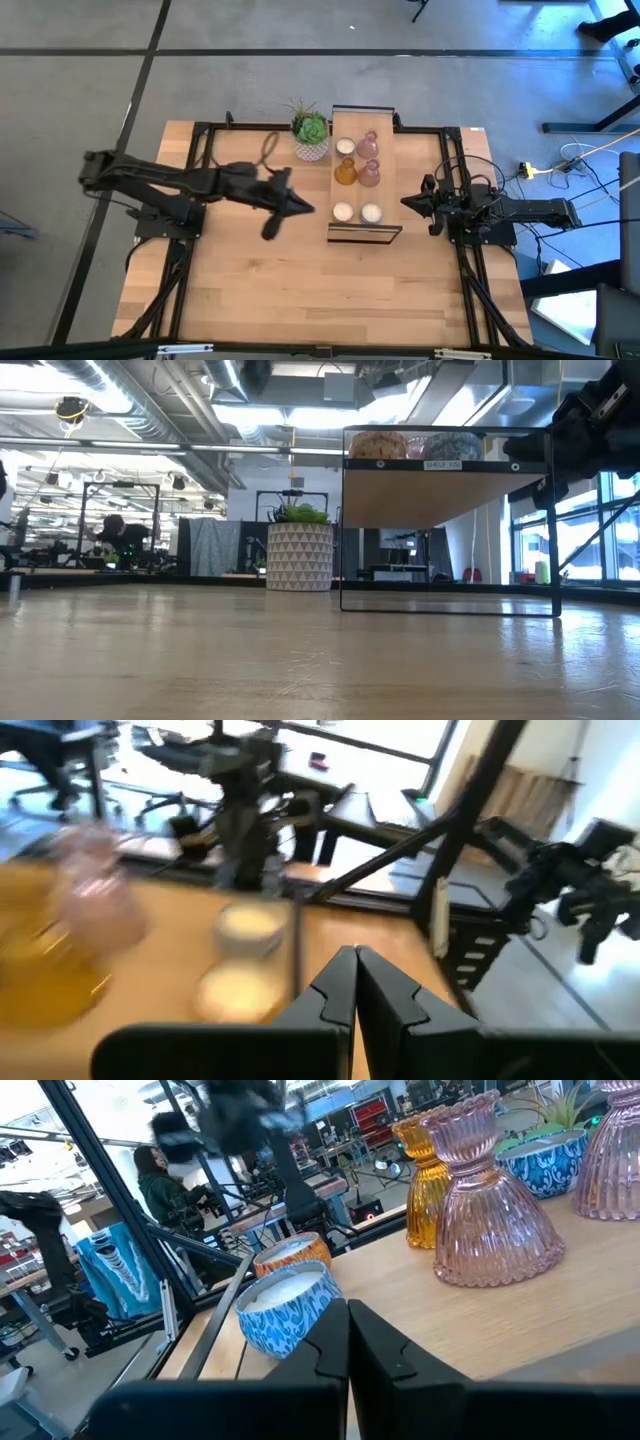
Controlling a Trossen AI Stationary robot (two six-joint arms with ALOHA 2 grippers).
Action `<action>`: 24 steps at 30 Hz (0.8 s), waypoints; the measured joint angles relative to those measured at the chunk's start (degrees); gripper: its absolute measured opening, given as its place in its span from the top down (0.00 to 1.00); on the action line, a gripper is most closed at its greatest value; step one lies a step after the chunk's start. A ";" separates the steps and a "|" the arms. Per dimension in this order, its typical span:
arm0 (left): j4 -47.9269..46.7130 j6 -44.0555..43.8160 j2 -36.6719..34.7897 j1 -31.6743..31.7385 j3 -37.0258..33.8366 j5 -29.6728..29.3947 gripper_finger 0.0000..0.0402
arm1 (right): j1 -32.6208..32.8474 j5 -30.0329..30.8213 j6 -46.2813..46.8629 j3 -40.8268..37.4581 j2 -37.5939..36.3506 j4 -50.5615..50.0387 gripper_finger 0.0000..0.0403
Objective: Pick & Place candle stick holders
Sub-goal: Return to Home Position
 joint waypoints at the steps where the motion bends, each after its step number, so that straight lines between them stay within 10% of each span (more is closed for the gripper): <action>1: 1.03 -0.14 -2.38 1.10 -3.60 0.43 1.00 | 0.02 0.00 -0.01 0.00 0.00 0.00 1.00; 12: 4.92 5.23 -24.96 10.56 -32.65 2.34 1.00 | 0.01 0.00 -0.02 0.00 0.00 -0.01 1.00; 24: 15.74 -0.84 -39.84 9.90 -47.69 -4.20 1.00 | 0.02 0.00 -0.02 0.00 0.00 -0.01 1.00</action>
